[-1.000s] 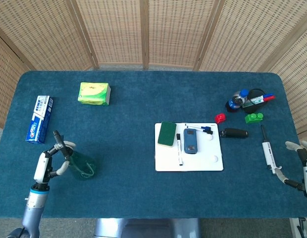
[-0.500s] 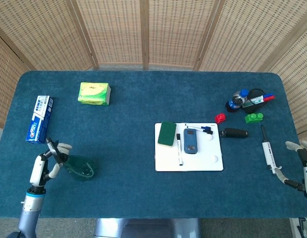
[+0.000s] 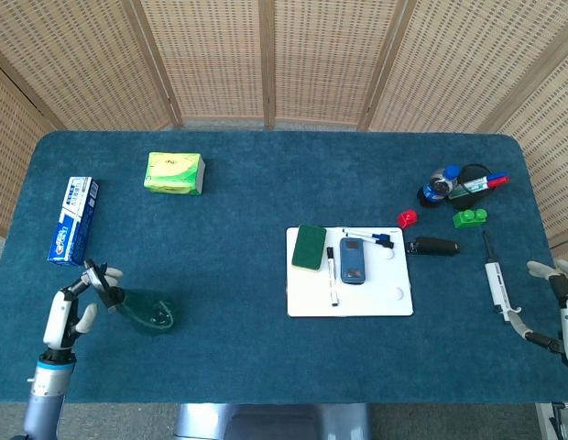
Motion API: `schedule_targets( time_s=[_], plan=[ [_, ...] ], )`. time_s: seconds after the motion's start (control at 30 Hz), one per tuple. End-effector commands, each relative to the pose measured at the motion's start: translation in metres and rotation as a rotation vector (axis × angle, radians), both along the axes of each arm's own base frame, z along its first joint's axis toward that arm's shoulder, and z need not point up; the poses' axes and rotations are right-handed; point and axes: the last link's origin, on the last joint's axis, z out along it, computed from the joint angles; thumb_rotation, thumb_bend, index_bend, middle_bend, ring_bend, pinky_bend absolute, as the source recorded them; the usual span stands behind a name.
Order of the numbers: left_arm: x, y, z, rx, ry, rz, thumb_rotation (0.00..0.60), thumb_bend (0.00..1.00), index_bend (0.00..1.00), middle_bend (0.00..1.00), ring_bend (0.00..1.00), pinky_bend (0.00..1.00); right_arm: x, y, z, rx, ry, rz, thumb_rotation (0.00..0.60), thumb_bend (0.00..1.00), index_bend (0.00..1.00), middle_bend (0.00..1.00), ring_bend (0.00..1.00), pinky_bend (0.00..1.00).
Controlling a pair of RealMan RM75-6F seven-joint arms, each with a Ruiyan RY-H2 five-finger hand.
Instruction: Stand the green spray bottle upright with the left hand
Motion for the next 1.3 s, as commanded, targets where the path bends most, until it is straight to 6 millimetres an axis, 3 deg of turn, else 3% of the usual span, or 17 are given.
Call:
schedule_targets(
  time_s=[0.03, 0.43, 0.97, 1.13, 1.3],
  plan=[
    [-0.004, -0.005, 0.008, -0.004, 0.027, 0.008, 0.16, 0.32, 0.43, 0.4, 0.36, 0.48, 0.0, 0.0, 0.0, 0.001, -0.001, 0.0, 0.6, 0.28, 0.22, 0.32, 0.13, 0.16],
    [-0.023, -0.027, 0.072, -0.009, 0.287, 0.06, 0.141, 0.32, 0.43, 0.41, 0.35, 0.48, 0.003, -0.009, -0.003, 0.041, 0.016, -0.018, 0.6, 0.28, 0.22, 0.32, 0.13, 0.16],
    [-0.033, -0.059, 0.175, -0.015, 0.822, 0.284, 0.137, 0.32, 0.4, 0.38, 0.33, 0.46, 0.009, -0.027, -0.003, 0.122, 0.159, -0.091, 0.6, 0.28, 0.23, 0.32, 0.13, 0.16],
    [-0.036, -0.068, 0.196, -0.035, 0.995, 0.382, 0.145, 0.32, 0.37, 0.34, 0.3, 0.42, 0.007, -0.029, 0.0, 0.133, 0.228, -0.114, 0.6, 0.28, 0.24, 0.32, 0.13, 0.16],
    [-0.036, -0.071, 0.205, -0.029, 1.027, 0.46, 0.143, 0.32, 0.36, 0.34, 0.29, 0.41, 0.006, -0.028, 0.001, 0.127, 0.252, -0.128, 0.6, 0.28, 0.24, 0.32, 0.13, 0.16]
  ],
)
